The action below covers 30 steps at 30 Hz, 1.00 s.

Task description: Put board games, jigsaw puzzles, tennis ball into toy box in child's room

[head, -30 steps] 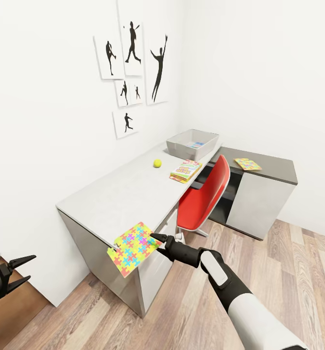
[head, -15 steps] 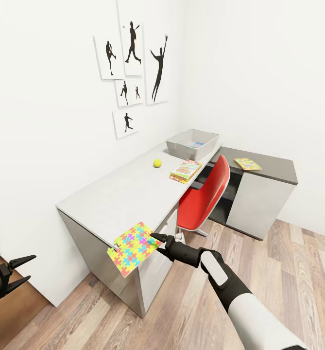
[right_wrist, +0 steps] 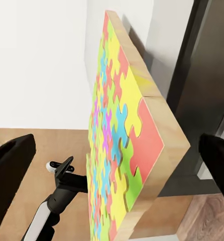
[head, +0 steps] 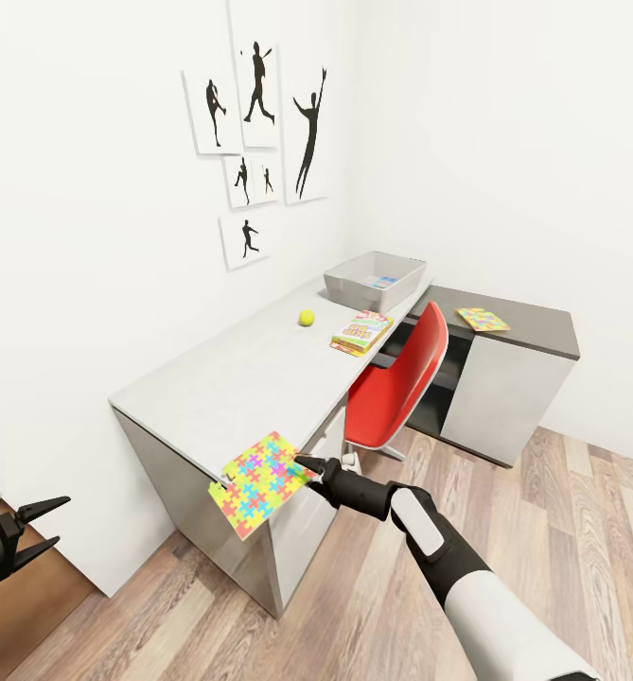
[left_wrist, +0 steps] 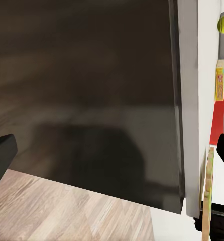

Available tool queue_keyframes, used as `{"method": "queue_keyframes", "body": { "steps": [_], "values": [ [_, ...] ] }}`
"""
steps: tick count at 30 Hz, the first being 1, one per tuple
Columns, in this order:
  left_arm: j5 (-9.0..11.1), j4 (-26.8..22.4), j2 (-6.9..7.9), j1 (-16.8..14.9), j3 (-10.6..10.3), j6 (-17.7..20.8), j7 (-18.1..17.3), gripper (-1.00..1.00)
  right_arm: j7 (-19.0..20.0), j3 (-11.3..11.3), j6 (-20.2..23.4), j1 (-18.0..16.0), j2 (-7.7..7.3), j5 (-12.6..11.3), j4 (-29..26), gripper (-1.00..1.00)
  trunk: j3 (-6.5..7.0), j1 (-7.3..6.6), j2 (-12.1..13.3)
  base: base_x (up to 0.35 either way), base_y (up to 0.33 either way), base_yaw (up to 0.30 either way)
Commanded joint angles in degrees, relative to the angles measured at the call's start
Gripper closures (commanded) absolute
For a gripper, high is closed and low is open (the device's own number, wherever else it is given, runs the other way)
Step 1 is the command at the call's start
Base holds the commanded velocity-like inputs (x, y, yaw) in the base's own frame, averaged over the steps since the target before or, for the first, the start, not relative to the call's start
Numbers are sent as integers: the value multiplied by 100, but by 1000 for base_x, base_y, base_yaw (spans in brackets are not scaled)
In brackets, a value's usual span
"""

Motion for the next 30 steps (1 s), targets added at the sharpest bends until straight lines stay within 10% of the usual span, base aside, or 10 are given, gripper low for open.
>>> {"method": "queue_keyframes", "body": {
  "steps": [1,30],
  "values": [
    [-29,2,-1,-5,12,18,-33,-100,8,-1,19,-4,0,-9,0,100,-5,0,-3,0,0,0],
    [-29,2,-1,-5,12,18,-33,-100,13,-3,-44,-4,0,-8,2,100,157,-198,358,0,0,0]
  ]
}}
